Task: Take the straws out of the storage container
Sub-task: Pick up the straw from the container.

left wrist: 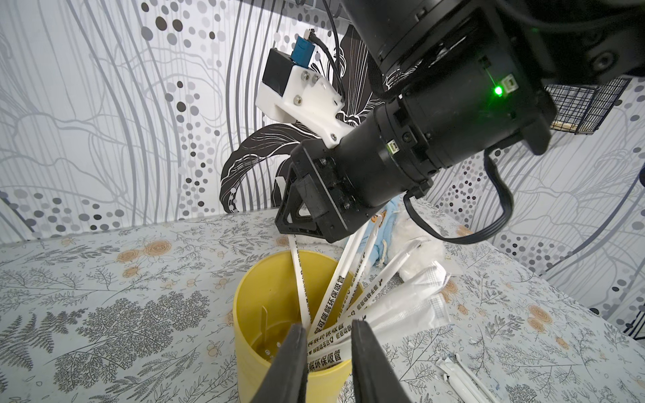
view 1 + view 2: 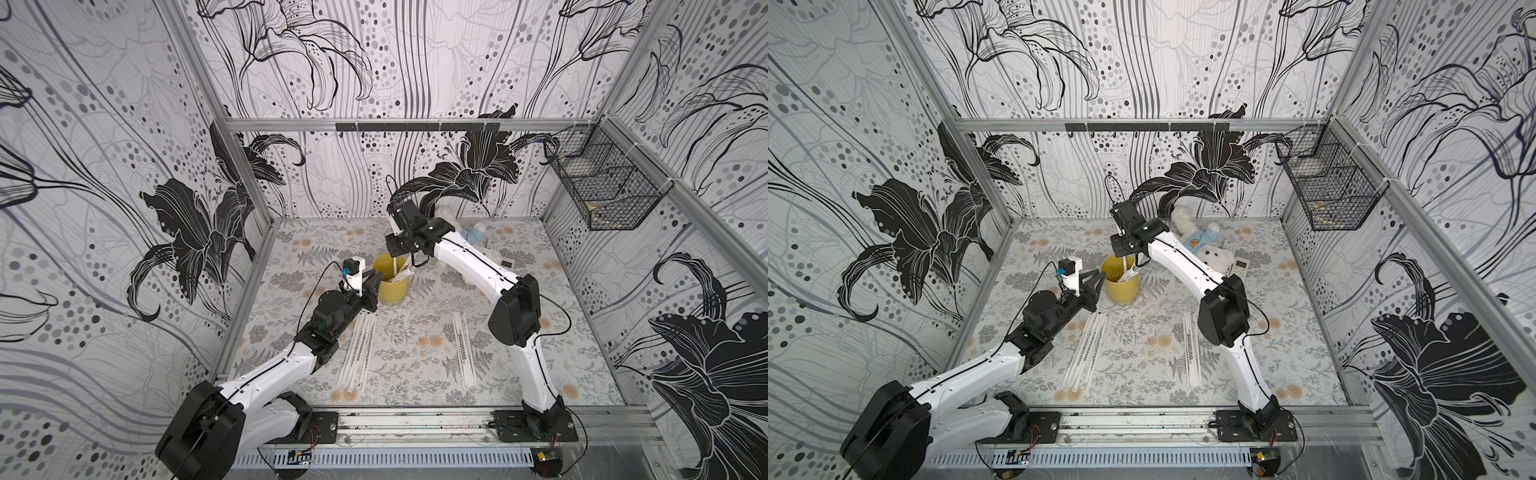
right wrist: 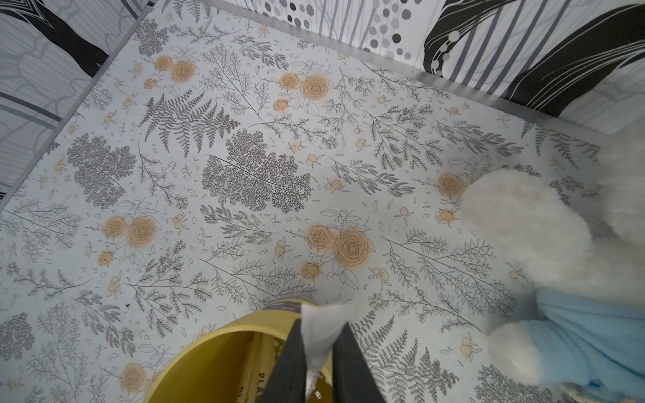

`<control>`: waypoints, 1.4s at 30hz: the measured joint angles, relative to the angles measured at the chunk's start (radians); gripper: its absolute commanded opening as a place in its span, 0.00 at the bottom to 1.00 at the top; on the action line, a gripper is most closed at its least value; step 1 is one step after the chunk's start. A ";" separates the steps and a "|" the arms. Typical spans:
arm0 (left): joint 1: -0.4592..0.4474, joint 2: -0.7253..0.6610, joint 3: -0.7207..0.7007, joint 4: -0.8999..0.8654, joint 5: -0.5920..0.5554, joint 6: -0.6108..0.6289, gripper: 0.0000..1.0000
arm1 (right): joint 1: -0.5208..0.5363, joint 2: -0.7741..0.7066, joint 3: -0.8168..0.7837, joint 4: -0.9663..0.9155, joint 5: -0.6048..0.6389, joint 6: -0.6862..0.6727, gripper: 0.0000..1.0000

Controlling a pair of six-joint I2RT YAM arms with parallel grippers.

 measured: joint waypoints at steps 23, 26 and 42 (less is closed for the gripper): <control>-0.001 -0.074 0.013 -0.027 0.050 -0.006 0.25 | 0.077 -0.097 0.237 -0.007 0.071 -0.103 0.00; -0.011 -0.100 0.032 -0.045 0.064 -0.008 0.25 | 0.096 -0.153 0.290 -0.007 0.070 -0.113 0.00; -0.362 0.030 0.130 -0.055 0.124 0.027 0.24 | 0.060 -0.882 -0.377 -0.120 -0.020 0.025 0.00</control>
